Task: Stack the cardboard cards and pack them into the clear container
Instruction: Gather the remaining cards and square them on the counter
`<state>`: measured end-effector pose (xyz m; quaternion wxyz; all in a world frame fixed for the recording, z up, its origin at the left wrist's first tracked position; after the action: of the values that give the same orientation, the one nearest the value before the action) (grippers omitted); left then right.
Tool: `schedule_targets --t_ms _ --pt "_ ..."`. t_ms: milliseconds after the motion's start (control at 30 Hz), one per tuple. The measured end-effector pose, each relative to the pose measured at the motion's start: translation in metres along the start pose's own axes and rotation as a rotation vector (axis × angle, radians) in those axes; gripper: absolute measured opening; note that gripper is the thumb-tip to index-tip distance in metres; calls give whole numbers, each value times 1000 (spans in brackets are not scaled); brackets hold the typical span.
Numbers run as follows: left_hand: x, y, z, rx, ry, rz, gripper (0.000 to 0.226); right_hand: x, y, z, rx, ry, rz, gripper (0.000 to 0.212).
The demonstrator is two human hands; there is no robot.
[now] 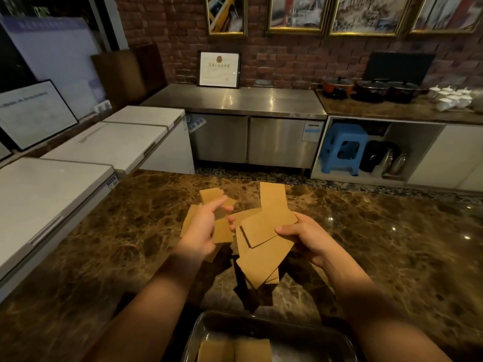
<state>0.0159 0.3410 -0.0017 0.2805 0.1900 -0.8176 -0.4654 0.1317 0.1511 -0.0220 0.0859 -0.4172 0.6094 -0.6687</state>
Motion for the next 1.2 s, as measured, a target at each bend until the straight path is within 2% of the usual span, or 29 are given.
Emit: schedule_targets --t_ms 67,133,233,300,400,500,567,733,867,933,1100,1200 --pt "-6 2 -10 -241 -84 -92 41 1 -7 -6 27 -27 20 38" --pt "-9 3 -21 -376 -169 -136 50 3 -13 -8 44 -46 23 39" --pt "-11 -1 -31 -426 -238 -86 42 7 -19 -10 40 -97 24 40" --pt "-7 -9 -36 -333 -254 30 35 8 -21 -13 48 -109 26 42" --pt "-1 -24 -47 -149 -262 144 49 6 -22 -14 -30 -21 46 52" --pt "4 -31 -56 47 -214 193 39 7 -22 -8 -217 169 70 61" --pt "4 -32 -54 112 -141 171 39 10 -19 -10 -280 212 70 63" --pt "0 -28 -51 55 -86 70 50 18 -15 -31 -207 40 27 70" --pt "4 -28 -52 128 -95 107 37 22 -22 -28 -133 66 51 66" --pt "-1 -28 -48 178 -96 129 48 23 -24 -24 -139 52 66 67" --pt "-17 -10 -33 291 -62 2 49 28 -20 -14 -157 -13 33 57" --pt "-21 7 -26 301 -67 -45 45 33 -22 -6 -110 3 65 56"
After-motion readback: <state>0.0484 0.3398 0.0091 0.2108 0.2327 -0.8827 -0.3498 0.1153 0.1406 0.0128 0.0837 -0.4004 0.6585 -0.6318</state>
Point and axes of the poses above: each hand's wrist, its own x-axis away from the middle knuckle, its own z-axis out of the back of the hand, y = z × x, the point moved 7 cm from there along -x, towards the middle knuckle, and after that the axes turned 7 degrees about -z, right-handed, at the moved point
